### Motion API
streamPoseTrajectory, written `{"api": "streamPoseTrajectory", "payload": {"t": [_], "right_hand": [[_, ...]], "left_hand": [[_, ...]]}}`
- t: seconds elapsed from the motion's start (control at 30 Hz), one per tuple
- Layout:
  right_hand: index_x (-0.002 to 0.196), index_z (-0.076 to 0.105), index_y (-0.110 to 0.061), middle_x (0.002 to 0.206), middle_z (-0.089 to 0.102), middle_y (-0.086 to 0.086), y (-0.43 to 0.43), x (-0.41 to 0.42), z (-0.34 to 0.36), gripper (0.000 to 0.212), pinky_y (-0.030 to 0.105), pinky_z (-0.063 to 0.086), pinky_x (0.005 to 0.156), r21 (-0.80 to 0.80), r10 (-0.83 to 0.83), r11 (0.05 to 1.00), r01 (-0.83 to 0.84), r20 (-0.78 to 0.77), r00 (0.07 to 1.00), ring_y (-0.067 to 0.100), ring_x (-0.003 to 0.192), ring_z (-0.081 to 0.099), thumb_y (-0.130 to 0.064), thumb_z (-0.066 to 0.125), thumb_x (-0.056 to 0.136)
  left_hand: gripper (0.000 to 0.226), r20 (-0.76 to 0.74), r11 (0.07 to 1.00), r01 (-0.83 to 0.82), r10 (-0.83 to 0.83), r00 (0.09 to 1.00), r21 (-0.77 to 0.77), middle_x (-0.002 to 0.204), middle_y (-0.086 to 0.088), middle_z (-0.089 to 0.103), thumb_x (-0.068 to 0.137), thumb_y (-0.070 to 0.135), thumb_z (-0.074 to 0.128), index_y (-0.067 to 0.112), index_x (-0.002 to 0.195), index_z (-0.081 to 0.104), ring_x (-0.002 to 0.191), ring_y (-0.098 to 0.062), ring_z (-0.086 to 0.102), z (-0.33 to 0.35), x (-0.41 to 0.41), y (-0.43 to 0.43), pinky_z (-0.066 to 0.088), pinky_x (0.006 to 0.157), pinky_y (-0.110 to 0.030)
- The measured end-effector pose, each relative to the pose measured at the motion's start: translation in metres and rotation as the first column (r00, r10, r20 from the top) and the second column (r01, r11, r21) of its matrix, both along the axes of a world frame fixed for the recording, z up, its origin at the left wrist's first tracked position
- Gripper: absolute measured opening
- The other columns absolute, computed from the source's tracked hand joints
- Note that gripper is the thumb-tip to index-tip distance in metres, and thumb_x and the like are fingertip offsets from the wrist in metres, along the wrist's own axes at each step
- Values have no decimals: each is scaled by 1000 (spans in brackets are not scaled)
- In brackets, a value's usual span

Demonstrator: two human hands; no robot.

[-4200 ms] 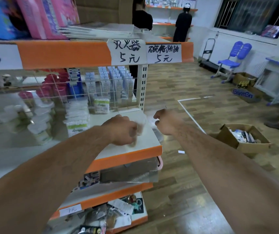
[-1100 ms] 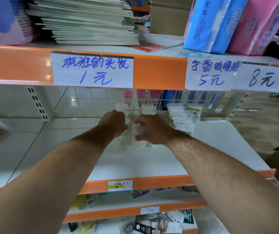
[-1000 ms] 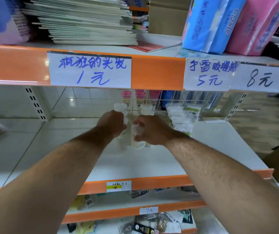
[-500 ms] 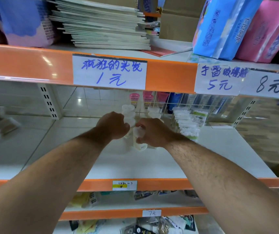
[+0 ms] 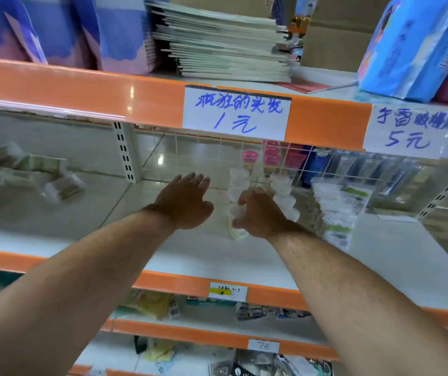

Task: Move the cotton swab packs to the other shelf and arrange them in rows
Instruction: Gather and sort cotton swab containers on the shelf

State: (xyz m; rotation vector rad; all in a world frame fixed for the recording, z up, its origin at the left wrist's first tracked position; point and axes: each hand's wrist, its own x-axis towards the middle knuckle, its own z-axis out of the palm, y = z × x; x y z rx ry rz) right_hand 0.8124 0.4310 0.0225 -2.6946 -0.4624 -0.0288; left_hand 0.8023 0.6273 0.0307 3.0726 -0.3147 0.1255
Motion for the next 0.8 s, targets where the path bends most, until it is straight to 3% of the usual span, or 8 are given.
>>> {"api": "streamPoseTrajectory", "payload": {"t": [0.17,0.3,0.43,0.63,0.8], "right_hand": [[112,57,-11,102,50,-1,4,2,-3,45,18,43,56,19,-26,999,26,3,1000,14,85,52,-23,81,76],[106,57,-12,108,52,5,7,6,-8,41,35,54,72,-2,-43,999,43,47,998,20,91,53,-26,81,76],[93,56,-15,98,55,4,9,7,-11,33,37,53,76,-6,-37,999,38,98,994,20,85,55,-29,80,75],[89,60,-12,95,58,4,9,8,-13,28,30,53,71,5,-27,1000,26,148,989,18,80,57,-24,80,76],[86,54,-13,94,54,2,3,10,-16,28,13,35,57,22,-4,1000,1,113,994,15,79,55,-18,80,78]], "left_hand": [[70,-27,1000,-22,22,999,-22,164,-3,15,95,42,34,16,157,15,151,-18,10,-2,-9,7,8,123,-38],[69,-31,999,-34,33,999,-34,164,-3,15,96,40,34,14,157,15,151,-17,10,-2,-12,10,8,123,-38],[68,-44,997,-48,45,998,-67,164,-3,17,97,40,33,14,157,16,151,-17,12,-3,-14,11,10,123,-37],[67,-72,994,-63,57,996,-94,164,-2,17,97,41,33,16,157,17,151,-16,13,-6,-15,12,12,123,-35],[68,-75,992,-68,60,995,-105,164,-1,17,97,42,33,17,157,16,151,-15,13,-6,-16,12,11,123,-34]]}}
